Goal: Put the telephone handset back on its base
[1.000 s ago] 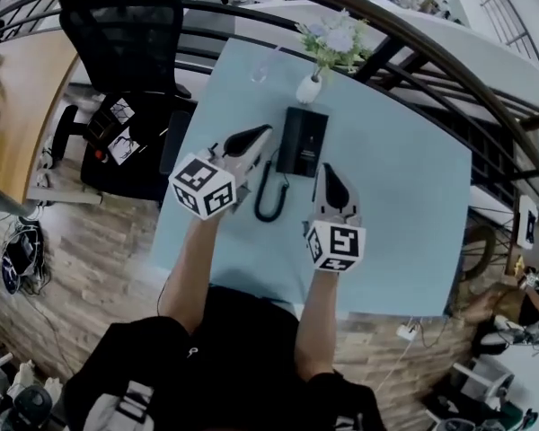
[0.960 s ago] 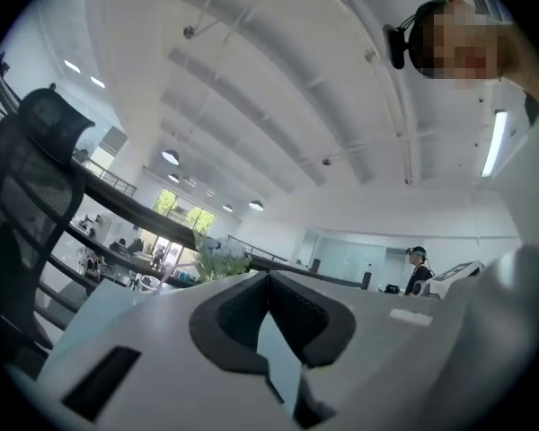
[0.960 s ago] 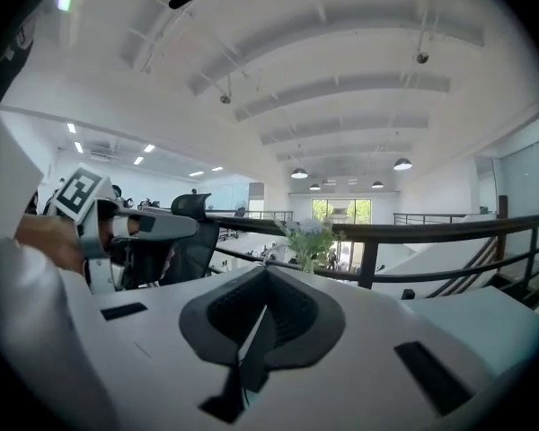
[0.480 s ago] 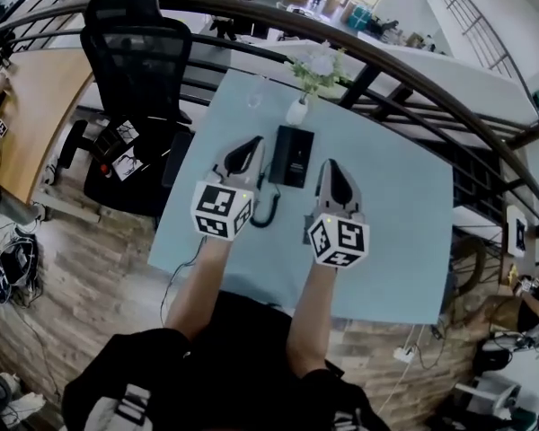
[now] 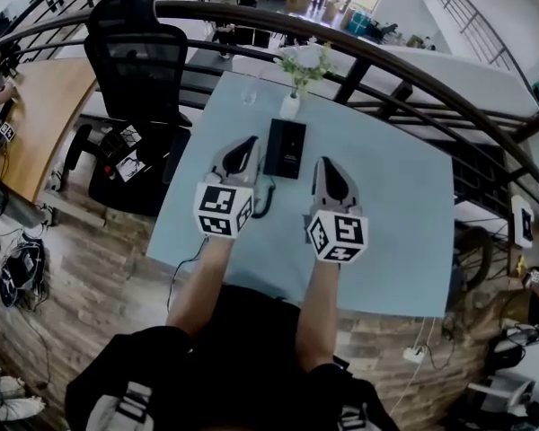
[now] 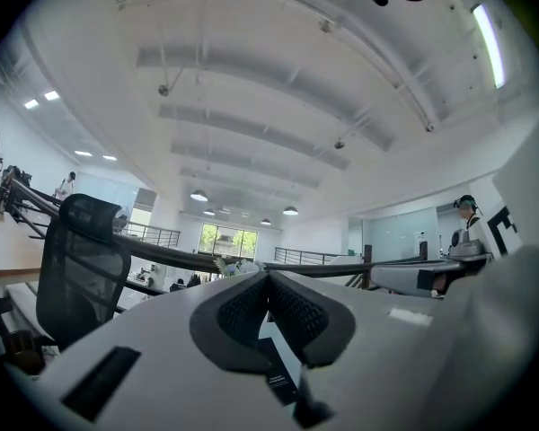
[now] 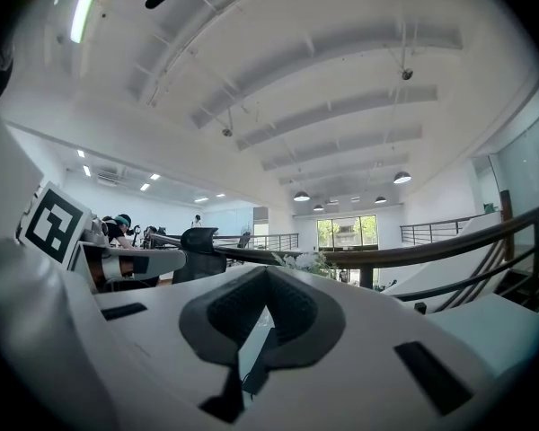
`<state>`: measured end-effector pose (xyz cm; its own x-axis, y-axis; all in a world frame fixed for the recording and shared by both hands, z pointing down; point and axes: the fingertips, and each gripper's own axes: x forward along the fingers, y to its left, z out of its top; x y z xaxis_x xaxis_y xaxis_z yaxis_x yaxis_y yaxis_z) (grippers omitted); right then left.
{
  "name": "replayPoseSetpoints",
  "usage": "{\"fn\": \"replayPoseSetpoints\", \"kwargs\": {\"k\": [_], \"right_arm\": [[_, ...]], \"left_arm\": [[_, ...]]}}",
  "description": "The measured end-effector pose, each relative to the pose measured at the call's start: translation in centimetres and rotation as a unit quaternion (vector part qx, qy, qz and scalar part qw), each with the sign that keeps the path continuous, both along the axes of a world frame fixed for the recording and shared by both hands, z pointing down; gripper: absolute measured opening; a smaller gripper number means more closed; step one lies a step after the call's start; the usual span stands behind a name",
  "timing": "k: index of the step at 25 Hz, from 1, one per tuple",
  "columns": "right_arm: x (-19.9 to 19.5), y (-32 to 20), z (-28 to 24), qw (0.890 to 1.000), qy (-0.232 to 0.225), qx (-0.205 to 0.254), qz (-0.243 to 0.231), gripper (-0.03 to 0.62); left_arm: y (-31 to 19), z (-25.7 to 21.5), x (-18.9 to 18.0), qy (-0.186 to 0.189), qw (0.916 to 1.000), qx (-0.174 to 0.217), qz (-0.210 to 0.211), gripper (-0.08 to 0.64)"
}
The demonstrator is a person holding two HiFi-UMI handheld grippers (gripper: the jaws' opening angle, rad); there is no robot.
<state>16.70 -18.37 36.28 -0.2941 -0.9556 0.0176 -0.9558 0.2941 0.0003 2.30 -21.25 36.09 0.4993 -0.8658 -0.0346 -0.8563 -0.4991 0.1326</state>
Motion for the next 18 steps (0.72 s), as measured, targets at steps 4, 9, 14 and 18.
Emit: {"fn": "replayPoseSetpoints", "kwargs": {"k": [4, 9, 14, 18], "right_arm": [[0.9, 0.0, -0.5, 1.0, -0.004, 0.006, -0.002, -0.014], [0.4, -0.2, -0.6, 1.0, -0.005, 0.009, -0.015, -0.014], [-0.1, -0.6, -0.5, 1.0, 0.008, 0.013, -0.024, -0.014], [-0.3, -0.8, -0.9, 0.999, 0.01, 0.024, -0.034, -0.014]], "left_arm": [[0.2, -0.4, 0.7, -0.006, 1.0, 0.003, -0.001, -0.002], [0.5, -0.6, 1.2, -0.003, 0.9999, 0.009, 0.012, -0.001], [0.9, -0.2, 1.3, -0.007, 0.9998, 0.007, 0.019, -0.002], [0.8, -0.2, 1.3, -0.011, 0.9998, 0.005, 0.013, -0.002]]}}
